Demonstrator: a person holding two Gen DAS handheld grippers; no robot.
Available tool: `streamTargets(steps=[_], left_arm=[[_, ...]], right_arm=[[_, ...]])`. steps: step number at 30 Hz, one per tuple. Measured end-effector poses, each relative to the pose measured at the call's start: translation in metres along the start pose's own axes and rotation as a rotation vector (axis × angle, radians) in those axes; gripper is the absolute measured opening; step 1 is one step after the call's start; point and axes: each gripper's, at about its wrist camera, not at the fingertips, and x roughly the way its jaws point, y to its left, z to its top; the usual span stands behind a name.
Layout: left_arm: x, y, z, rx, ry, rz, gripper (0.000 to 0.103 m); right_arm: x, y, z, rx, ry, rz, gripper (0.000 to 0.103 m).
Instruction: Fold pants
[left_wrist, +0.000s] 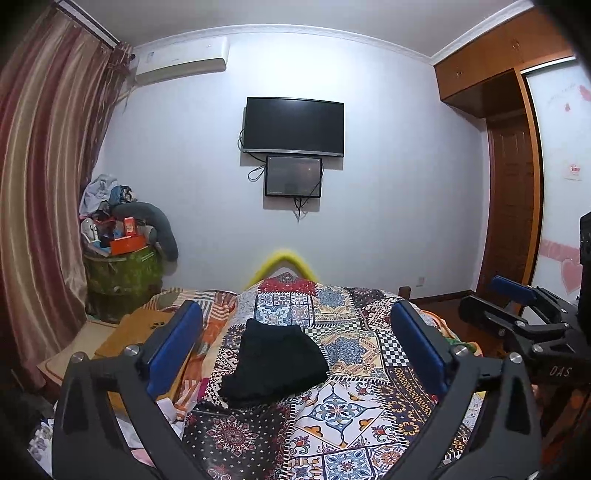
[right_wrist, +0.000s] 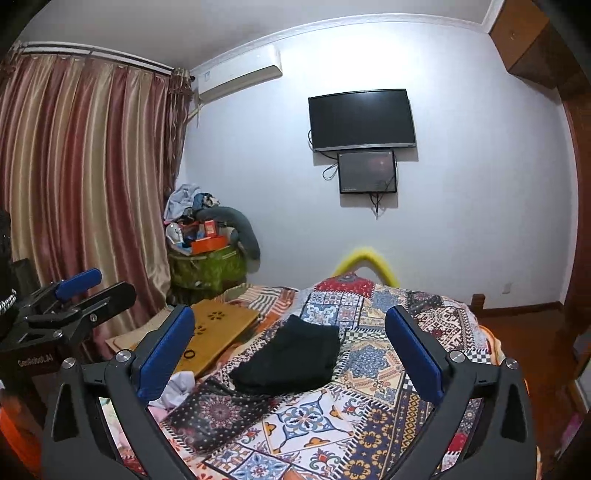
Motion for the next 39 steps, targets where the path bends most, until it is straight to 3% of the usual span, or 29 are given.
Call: streamTargets(steps=[12,39], left_arm=[[0.001,-0.008,-0.008,0.033,0.005,-0.01,0.103],[0.014,-0.002,-0.015,-0.011,0.059,-0.021,0.103]], right_arm=[[-0.001,0.0,-0.006,0.002,0.019,0.002,0.102],[-0.003,0.0,-0.007,0.027,0.051,-0.014,0.102]])
